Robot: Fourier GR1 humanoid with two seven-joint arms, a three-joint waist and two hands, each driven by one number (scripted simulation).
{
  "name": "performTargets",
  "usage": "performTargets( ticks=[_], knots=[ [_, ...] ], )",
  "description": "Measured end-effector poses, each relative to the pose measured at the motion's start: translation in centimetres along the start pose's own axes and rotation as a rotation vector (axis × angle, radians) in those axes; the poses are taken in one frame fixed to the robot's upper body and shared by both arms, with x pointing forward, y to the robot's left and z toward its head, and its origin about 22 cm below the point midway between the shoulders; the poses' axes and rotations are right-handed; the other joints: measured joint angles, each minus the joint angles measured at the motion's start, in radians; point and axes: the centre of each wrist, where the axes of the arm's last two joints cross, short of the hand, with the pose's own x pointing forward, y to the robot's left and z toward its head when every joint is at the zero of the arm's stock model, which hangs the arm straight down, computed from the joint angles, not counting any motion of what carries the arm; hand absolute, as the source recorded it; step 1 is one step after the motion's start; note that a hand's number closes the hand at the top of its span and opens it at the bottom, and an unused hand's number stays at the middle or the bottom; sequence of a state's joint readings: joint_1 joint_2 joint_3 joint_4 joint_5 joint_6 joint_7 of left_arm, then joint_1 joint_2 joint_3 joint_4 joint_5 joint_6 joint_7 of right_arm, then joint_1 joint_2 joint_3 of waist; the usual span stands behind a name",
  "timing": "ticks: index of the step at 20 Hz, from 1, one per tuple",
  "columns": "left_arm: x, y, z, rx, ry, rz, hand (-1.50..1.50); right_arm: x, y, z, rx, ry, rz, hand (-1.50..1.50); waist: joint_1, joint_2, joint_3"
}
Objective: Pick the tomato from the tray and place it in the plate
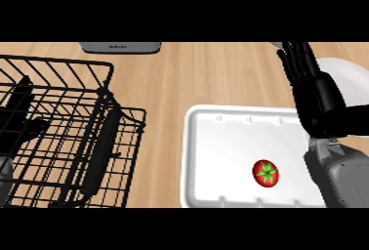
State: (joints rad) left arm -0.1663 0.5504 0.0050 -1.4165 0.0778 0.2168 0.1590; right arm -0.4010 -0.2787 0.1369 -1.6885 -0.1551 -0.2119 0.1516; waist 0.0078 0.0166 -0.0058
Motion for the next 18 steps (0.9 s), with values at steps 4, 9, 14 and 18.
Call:
performTargets(
  ticks=[4, 9, 14, 18],
  knots=[
    [-2.0, -2.9, 1.3, -0.069, 0.082, 0.084, 0.0, 0.7, -3.3, -0.4, 0.02, -0.024, 0.059, 1.5, -0.006, -0.01, 0.005],
    [-3.3, -6.0, 3.3, -0.133, 0.106, 0.219, 0.0, 1.8, -8.9, -0.2, -0.031, -0.014, 0.391, -1.5, -0.034, -0.018, 0.009],
    [-3.6, -8.6, 4.8, -0.2, 0.135, 0.326, 0.0, -0.9, -12.0, 3.0, -0.198, -0.059, 0.431, -1.5, -0.037, -0.023, 0.017],
    [-3.5, -9.5, 5.0, -0.228, 0.135, 0.348, 0.0, -2.5, -13.3, 5.8, -0.19, -0.084, 0.428, -1.5, -0.031, -0.027, 0.019]
  ],
)
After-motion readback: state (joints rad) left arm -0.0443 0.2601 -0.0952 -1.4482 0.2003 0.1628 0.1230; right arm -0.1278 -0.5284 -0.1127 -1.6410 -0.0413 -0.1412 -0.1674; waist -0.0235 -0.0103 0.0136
